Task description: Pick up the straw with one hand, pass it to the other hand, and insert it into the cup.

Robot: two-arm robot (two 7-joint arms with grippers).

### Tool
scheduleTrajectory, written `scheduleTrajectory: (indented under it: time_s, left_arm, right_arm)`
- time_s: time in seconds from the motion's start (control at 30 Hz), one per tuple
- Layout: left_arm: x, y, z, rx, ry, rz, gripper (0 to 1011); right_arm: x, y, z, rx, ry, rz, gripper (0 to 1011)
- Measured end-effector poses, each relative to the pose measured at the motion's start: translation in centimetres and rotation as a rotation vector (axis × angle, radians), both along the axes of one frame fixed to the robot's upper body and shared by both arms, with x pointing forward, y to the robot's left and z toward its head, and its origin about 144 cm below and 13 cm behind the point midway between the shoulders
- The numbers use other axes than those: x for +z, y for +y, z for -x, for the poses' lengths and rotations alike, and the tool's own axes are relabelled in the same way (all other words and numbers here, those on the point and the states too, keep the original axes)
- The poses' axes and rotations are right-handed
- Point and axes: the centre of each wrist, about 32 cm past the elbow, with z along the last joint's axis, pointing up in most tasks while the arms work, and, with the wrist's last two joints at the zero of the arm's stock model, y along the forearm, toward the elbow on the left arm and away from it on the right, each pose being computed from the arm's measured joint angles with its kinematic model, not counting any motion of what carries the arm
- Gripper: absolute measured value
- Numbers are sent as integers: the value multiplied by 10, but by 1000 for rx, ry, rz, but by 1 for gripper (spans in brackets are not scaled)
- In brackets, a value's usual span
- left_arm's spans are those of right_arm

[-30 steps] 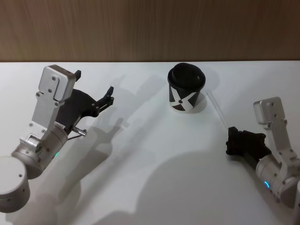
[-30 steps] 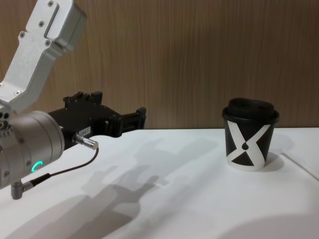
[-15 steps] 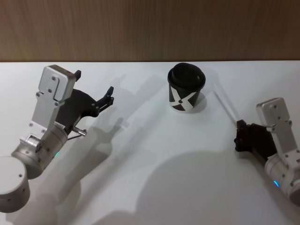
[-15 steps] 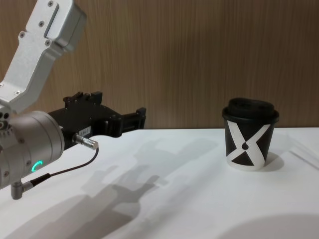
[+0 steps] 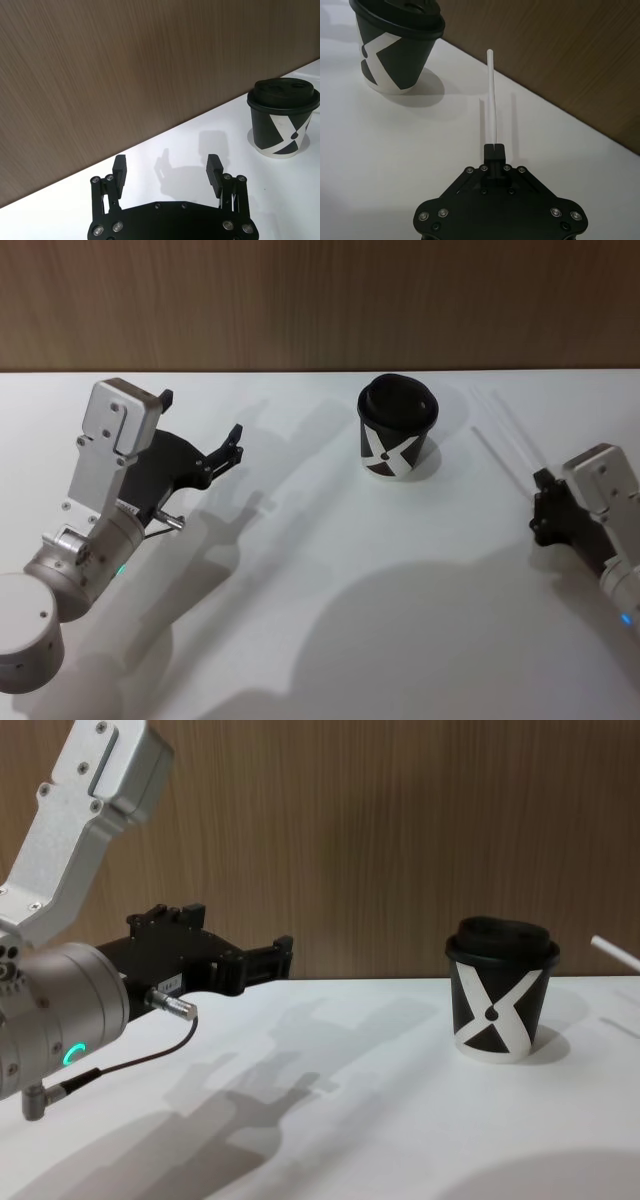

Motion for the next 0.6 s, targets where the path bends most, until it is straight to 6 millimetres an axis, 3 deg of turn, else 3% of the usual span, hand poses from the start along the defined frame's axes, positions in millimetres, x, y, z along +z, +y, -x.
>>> scheduleTrajectory:
  time_s: [0.6]
  left_arm:
    - [0,0,0,0,0,0,1003]
  right_arm:
    - [25,-31,-5,178,-167,148,0]
